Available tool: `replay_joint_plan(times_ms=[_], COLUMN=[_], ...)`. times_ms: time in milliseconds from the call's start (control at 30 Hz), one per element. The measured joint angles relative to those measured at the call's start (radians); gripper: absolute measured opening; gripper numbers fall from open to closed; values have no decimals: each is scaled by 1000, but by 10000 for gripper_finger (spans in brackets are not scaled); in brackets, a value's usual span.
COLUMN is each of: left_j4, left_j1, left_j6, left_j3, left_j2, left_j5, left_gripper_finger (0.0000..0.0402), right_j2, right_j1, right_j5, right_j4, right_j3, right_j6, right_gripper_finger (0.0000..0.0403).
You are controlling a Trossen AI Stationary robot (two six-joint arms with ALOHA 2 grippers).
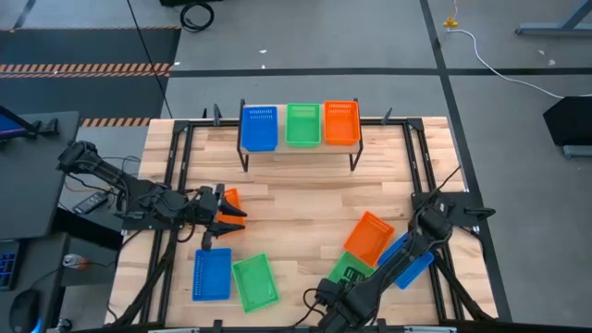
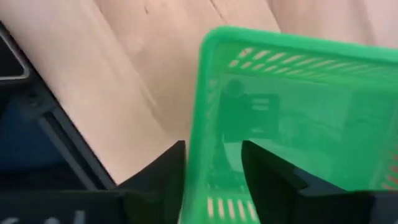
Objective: Stack baskets on shelf by color
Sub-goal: Stack the right green bin on top of the green bin on the shelf
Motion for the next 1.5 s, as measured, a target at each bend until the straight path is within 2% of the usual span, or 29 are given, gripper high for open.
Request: replay_joint_plan(times_ms=[233,367,600,800,933,1167,1333,1500], left_j4=[9,17,30,42,40,45,51,54], left_j1=[0,0,0,0,-23,-65,-66,-65], left_j6=[-4,-10,-19,-5,-21,-23,-23,3], left_j3=[0,0,0,0,0,0,0,0], left_j2=[2,2,2,2,13,56,62,62], left_j5=[0,-4,-8,-8,-19,-113,-120,-126], left_gripper_finger=[172,172,172,172,172,172,172,172], right_j2=[41,35,34,33,33,33,-49,-116], right_j1=[-13,-25,-77,-169,-251,-379,-461,-560], right_j5=[-62,-41,30,141,169,277,353,368], right_j4=[32,52,42,-158,-280,-469,-458,-449], right_j3=[0,33,165,261,320,492,471,471], right_j6=[-87,-152,-377,-573,-704,-902,-1039,-1133], right_gripper_finger=[65,11,11,12,10,9,9,9])
